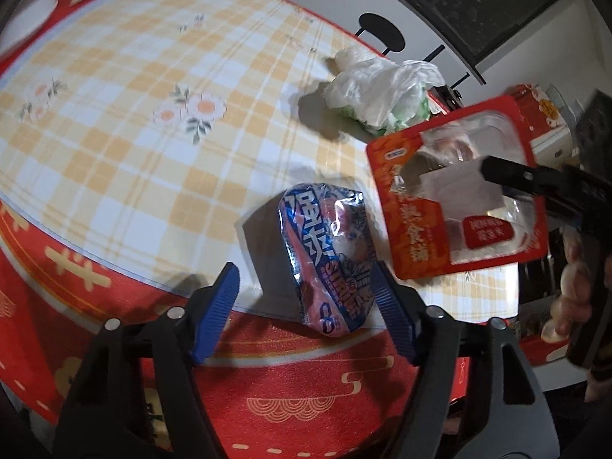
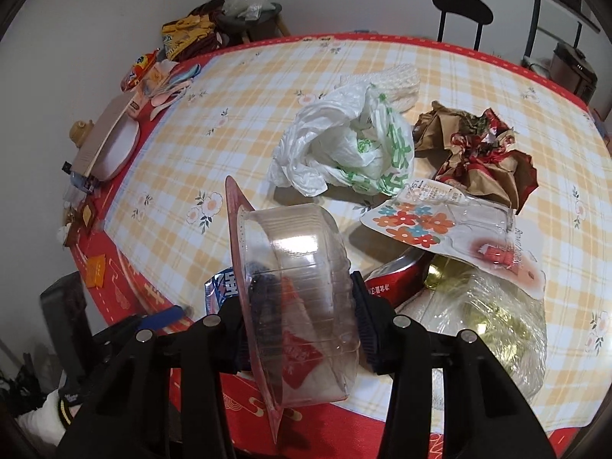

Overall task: Collect trash
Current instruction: 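Lift the clear plastic tray with the right tool and carry it toward the brown bin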

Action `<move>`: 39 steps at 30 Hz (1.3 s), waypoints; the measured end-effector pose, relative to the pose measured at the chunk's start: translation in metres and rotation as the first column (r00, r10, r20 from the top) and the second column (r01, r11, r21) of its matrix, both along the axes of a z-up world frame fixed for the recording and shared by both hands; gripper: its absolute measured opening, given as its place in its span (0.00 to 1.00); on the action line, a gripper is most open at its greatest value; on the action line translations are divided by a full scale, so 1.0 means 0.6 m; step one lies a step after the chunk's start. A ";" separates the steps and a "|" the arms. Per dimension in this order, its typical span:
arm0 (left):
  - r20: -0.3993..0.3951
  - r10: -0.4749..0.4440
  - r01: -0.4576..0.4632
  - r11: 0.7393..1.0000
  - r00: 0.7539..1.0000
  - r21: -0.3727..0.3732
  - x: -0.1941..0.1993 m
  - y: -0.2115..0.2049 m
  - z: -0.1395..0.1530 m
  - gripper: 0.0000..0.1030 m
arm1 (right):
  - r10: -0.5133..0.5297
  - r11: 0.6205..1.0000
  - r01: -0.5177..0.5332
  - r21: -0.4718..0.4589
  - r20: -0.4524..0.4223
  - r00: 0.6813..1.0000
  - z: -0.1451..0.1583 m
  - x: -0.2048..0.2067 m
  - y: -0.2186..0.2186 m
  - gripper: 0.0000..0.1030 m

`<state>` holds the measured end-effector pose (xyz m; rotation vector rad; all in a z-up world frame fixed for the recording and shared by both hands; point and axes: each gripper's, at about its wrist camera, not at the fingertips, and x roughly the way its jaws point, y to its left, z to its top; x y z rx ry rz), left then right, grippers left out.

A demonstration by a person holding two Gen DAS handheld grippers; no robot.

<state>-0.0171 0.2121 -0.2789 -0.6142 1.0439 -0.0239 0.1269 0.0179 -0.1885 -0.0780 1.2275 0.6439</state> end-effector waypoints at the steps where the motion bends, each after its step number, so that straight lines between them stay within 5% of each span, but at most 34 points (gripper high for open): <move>1: -0.003 0.002 -0.002 1.000 1.000 -0.016 0.004 0.002 -0.006 0.62 | 0.001 1.000 -0.001 0.000 0.007 1.000 0.001 -0.002 0.000 0.44; 10: -0.028 0.011 -0.013 0.995 1.000 -0.097 0.037 0.010 -0.048 0.40 | -0.024 1.000 0.023 0.004 0.021 1.000 0.005 -0.002 -0.015 0.44; 20: -0.038 -0.006 0.000 0.985 0.999 -0.172 0.070 0.007 -0.069 0.39 | -0.030 1.000 0.030 0.005 0.039 0.999 0.015 0.000 -0.017 0.44; 21: -0.036 -0.013 0.007 0.984 0.999 -0.178 0.071 0.005 -0.069 0.33 | -0.030 1.000 0.030 0.006 0.042 0.999 0.016 0.001 -0.017 0.44; 22: -0.037 -0.019 0.012 0.985 0.999 -0.172 0.073 0.003 -0.068 0.22 | -0.030 1.000 0.030 0.006 0.045 0.999 0.018 0.000 -0.017 0.44; 31: 0.043 -0.017 0.022 0.993 0.999 -0.112 0.050 0.008 -0.013 0.09 | -0.052 0.999 0.051 0.017 0.105 0.993 0.040 0.006 -0.021 0.44; 39: 0.118 0.005 -0.004 1.000 0.993 -0.008 0.022 0.031 0.057 0.08 | -0.063 0.998 0.060 0.034 0.096 0.993 0.039 0.013 -0.012 0.44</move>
